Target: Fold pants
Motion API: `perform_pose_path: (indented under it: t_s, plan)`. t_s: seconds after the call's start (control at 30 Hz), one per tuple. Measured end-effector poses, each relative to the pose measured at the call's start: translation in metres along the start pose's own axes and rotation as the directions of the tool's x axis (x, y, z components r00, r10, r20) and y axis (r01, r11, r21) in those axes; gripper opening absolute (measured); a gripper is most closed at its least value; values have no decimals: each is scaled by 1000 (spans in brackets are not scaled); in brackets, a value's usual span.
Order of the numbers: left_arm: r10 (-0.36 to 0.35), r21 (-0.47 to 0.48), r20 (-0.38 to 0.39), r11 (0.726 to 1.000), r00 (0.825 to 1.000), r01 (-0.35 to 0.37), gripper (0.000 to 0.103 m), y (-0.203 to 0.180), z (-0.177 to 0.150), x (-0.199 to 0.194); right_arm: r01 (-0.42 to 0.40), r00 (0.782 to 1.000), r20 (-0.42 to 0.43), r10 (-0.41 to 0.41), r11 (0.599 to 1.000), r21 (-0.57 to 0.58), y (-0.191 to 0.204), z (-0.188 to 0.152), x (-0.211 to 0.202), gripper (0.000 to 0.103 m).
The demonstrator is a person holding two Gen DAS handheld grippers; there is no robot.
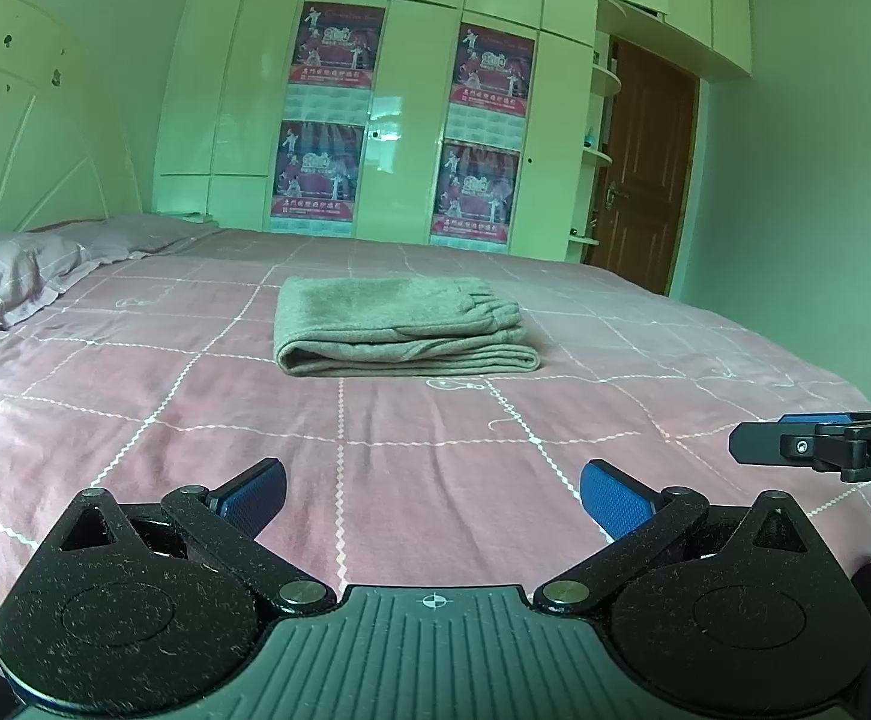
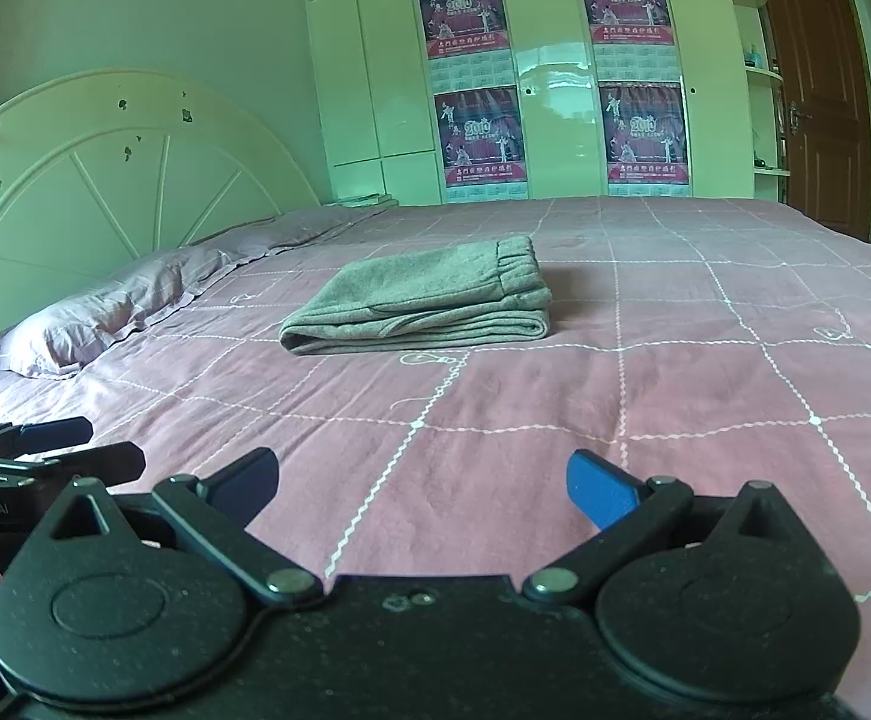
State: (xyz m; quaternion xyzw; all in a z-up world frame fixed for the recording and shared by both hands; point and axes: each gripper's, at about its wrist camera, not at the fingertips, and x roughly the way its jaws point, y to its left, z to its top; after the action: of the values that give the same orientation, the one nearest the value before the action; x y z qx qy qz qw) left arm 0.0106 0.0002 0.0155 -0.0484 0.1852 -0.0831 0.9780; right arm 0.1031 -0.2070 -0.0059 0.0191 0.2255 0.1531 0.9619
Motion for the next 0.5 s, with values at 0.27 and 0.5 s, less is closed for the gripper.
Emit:
perform_pose_path:
  t_s: [0.27,0.5]
  plan:
    - [0,-2,1,1000,1000,0,103,0,0,-1,-1,1000,0,1,1000,-1,0,0,0,97]
    - [-1,0,0,1000,1000,1,103,1,0,0,-2,1000,2,2,1000,-1,0,0,0,97]
